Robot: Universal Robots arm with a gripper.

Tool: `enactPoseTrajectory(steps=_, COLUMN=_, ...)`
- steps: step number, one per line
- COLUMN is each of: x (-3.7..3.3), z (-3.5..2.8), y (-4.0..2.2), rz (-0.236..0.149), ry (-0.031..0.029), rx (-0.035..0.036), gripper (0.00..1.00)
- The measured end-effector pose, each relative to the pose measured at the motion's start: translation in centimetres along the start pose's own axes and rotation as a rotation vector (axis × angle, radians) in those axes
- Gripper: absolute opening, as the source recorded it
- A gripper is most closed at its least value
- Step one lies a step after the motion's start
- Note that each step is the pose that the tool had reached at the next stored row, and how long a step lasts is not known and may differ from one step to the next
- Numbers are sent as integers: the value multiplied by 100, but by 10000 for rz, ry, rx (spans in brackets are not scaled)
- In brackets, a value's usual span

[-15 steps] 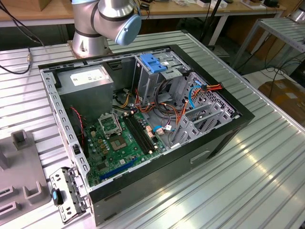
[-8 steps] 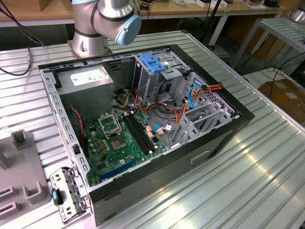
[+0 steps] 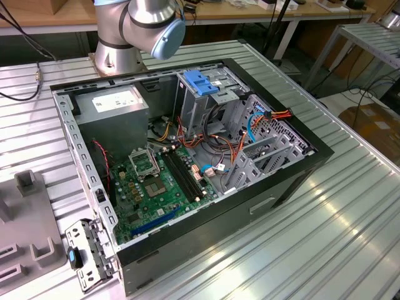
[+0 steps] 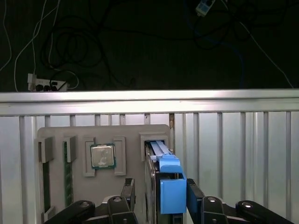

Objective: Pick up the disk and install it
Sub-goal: 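Pick up the disk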

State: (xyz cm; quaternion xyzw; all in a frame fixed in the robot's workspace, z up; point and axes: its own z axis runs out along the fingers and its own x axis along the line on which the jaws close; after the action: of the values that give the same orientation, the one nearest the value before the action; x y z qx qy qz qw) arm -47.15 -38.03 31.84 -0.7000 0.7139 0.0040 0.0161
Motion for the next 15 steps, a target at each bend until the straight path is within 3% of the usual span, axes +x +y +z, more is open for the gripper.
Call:
enactPoseTrajectory(steps=3, x=1, z=43, y=1, rz=-17, ry=-21, rx=-6, gripper=55)
enactPoseTrajectory(steps=15, x=-8, z=51, y=3, rz=-18, ry=-48, rx=-22, gripper=55)
